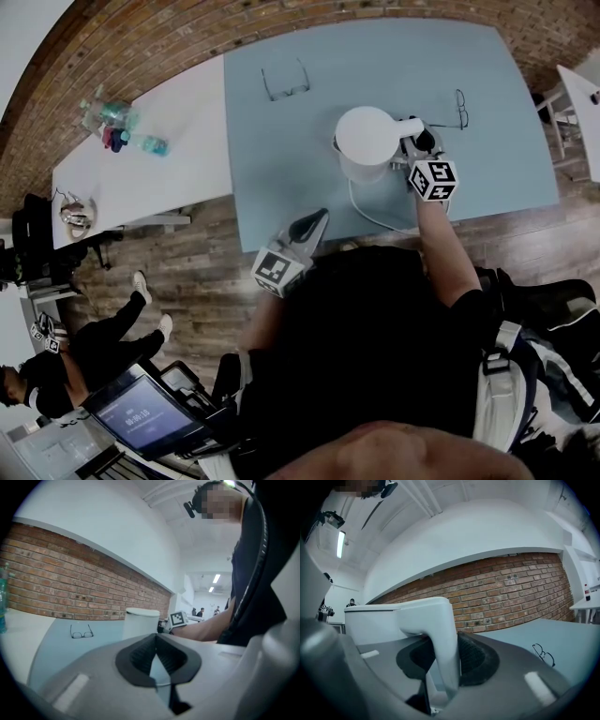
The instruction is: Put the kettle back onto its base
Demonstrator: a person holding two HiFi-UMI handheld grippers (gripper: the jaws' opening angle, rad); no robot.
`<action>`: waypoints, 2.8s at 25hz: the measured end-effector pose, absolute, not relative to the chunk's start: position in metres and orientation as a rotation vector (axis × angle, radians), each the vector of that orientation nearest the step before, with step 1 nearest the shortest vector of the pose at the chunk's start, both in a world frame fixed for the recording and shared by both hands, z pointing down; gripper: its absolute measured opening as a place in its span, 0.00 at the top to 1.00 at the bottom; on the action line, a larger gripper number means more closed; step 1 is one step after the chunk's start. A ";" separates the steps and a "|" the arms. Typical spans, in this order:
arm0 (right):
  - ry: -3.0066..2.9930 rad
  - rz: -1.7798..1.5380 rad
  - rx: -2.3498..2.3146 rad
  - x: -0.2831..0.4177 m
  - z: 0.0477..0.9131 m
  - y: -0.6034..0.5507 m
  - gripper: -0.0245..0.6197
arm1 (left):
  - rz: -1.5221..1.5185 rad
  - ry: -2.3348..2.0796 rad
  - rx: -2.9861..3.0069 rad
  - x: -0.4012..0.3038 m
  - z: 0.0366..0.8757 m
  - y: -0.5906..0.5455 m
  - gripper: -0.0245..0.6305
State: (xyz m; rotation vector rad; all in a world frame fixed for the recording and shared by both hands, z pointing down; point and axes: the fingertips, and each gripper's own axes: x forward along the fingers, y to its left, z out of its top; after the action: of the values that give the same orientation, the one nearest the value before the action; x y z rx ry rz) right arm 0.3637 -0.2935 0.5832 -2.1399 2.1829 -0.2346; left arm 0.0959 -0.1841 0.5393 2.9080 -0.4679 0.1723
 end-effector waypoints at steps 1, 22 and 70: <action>2.187 -0.238 -2.138 0.364 0.584 -0.294 0.79 | 0.175 -0.472 2.906 0.095 0.540 -0.184 0.96; 2.275 -0.308 -2.127 0.365 0.585 -0.281 0.76 | 0.198 -0.492 2.933 0.087 0.534 -0.170 0.96; 2.882 -0.065 -1.395 0.035 0.552 -0.006 0.96 | 0.200 -0.492 2.900 -0.071 0.539 0.014 0.96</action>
State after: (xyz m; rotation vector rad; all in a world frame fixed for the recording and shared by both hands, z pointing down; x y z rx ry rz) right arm 0.0349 -0.0055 0.5516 -1.3948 2.8822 -0.0655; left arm -0.0713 0.0138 0.5389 2.8996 -0.4918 0.1999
